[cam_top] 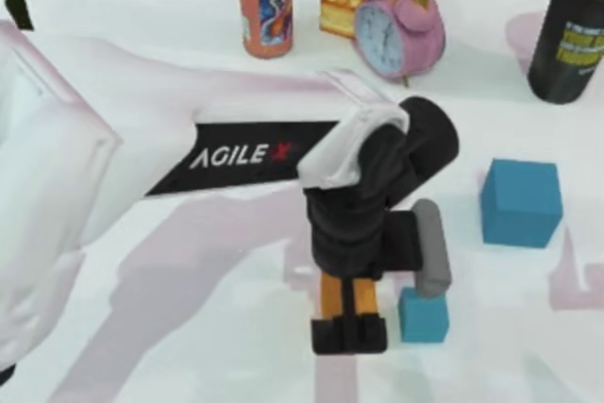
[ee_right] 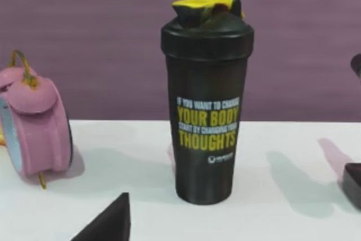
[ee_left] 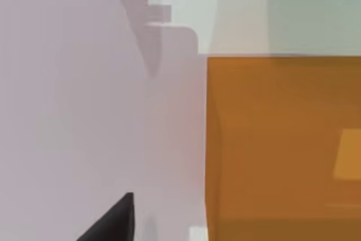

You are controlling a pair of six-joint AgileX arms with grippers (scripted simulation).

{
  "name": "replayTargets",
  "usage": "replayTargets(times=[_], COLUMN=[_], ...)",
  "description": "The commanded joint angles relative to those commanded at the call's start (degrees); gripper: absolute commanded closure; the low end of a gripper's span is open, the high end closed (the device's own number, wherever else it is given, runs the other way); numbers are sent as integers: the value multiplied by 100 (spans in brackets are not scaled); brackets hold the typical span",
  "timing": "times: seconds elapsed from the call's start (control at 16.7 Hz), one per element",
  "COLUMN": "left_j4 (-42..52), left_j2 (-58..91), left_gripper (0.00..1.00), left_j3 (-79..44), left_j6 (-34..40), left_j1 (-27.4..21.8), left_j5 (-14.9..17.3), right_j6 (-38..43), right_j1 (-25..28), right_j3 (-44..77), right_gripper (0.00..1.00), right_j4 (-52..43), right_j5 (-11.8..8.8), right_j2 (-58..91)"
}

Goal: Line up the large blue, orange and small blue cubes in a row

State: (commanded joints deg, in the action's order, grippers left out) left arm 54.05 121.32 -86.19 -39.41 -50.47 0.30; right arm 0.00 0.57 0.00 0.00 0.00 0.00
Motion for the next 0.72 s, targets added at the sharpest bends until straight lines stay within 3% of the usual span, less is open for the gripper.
replayTargets(times=[0.3, 0.72], left_j4=[1048, 1123], left_j2=[-323, -435], left_gripper=[0, 0], left_j3=[-641, -678], left_j6=[8, 28], left_j1=[78, 93], left_j5=[5, -2], right_j6=[0, 15], right_j1=[0, 14], right_j3=[0, 57], right_gripper=[0, 0], right_j4=[0, -42], right_j5=[0, -4], right_j2=[0, 58])
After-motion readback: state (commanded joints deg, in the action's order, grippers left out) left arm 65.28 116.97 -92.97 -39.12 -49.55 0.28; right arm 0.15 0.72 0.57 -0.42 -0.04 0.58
